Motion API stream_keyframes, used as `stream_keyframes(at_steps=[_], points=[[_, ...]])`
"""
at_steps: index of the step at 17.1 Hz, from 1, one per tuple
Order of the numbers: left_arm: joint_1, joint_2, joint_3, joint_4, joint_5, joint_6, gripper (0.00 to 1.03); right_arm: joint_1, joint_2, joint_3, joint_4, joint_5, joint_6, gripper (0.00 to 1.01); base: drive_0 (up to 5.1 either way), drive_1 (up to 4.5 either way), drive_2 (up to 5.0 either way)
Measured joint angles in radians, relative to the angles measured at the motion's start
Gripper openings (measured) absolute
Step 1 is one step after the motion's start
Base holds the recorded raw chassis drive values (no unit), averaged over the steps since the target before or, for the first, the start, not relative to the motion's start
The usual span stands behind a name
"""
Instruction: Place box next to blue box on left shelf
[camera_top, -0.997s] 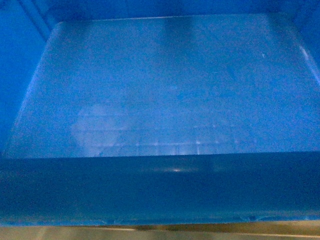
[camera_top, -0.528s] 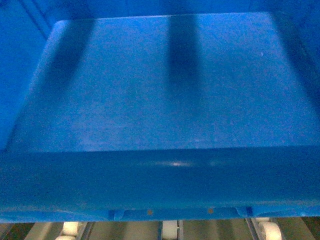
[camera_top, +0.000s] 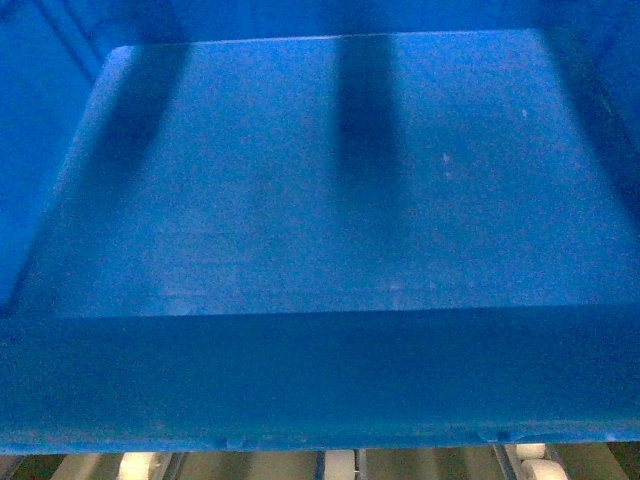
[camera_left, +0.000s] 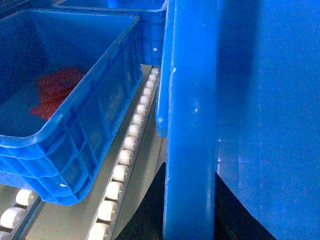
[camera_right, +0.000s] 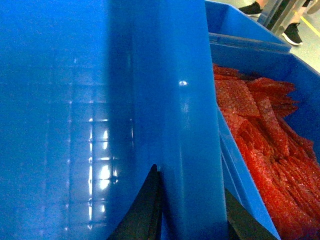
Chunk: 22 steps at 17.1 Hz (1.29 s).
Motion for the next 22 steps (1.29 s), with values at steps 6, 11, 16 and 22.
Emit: stream_keyframes(at_steps=[6, 11, 16, 22], points=[[0.000, 0.000, 0.000, 0.000, 0.000, 0.000, 0.10, 0.000, 0.000, 0.000, 0.000, 0.000, 0.000, 0.16, 0.0, 0.00, 0.0], [0.000, 0.000, 0.000, 0.000, 0.000, 0.000, 0.10, 0.000, 0.000, 0.000, 0.000, 0.000, 0.000, 0.16, 0.0, 0.00, 0.0], [0.000, 0.000, 0.000, 0.000, 0.000, 0.000, 0.10, 0.000, 0.000, 0.000, 0.000, 0.000, 0.000, 0.16, 0.0, 0.00, 0.0], [0.000, 0.000, 0.000, 0.000, 0.000, 0.000, 0.10, 0.000, 0.000, 0.000, 0.000, 0.000, 0.000, 0.16, 0.0, 0.00, 0.0]])
